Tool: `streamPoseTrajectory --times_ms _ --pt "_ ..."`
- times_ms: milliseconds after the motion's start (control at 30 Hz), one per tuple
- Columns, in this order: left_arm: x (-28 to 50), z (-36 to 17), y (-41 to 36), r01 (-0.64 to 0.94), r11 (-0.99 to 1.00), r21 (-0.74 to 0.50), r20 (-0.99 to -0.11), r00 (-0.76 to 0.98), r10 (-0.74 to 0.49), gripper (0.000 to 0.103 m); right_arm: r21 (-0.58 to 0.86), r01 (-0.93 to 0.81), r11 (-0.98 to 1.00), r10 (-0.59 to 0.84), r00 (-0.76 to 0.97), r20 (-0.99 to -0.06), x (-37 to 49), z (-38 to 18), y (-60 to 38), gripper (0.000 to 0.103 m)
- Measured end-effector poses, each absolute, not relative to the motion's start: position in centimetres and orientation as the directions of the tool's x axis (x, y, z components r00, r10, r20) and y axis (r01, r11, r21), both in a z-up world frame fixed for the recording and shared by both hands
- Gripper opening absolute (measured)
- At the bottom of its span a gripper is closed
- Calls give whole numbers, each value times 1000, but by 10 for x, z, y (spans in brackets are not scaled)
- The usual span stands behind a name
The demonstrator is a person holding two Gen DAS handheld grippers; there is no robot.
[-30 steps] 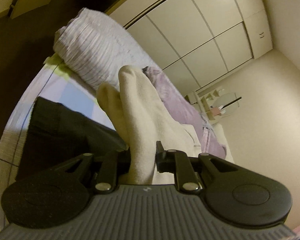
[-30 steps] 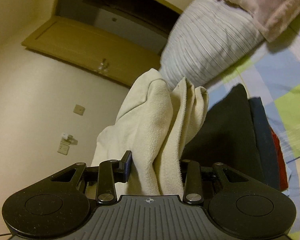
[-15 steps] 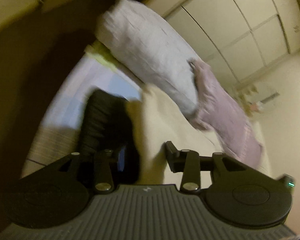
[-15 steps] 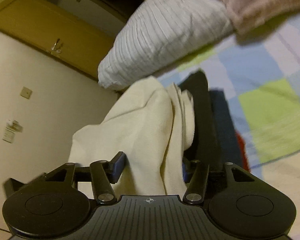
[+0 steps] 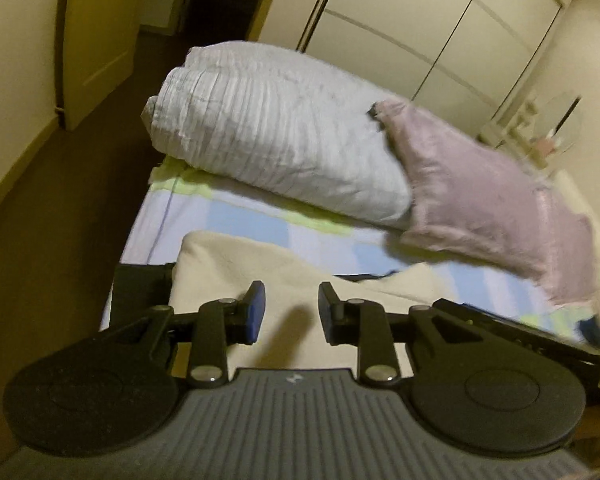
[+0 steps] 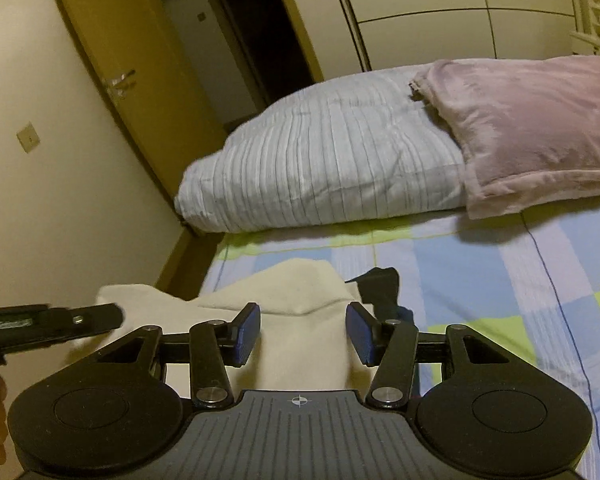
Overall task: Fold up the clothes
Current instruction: 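Carry the held shirt with both grippers over the stack of folded clothes, then lower the shirt onto the clothes stack and open both grippers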
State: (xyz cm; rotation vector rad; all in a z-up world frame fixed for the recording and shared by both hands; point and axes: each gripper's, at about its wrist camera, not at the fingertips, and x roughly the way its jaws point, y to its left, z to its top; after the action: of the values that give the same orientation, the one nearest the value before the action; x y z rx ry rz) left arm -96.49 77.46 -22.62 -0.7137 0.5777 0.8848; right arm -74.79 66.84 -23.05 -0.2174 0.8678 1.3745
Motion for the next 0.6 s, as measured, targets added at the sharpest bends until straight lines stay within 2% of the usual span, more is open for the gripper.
streamPoseTrajectory --times_ms 133,267,433,600 --pt "-978 -248 785 -852 405 -333 -703 510 495 4 299 -929 218 707 -61 -704 -759 -255 685 52" --pt "-994 -264 792 -854 375 -362 -690 515 509 3 287 -936 204 702 -65 -709 -760 -261 691 52" --pt "-1019 -236 771 -857 361 -368 -655 515 553 2 341 -919 198 744 -85 -662 -752 -227 668 52" --pt "-1041 -205 715 -847 422 -324 -655 523 546 5 312 -945 95 740 -143 -657 -760 -202 612 52"
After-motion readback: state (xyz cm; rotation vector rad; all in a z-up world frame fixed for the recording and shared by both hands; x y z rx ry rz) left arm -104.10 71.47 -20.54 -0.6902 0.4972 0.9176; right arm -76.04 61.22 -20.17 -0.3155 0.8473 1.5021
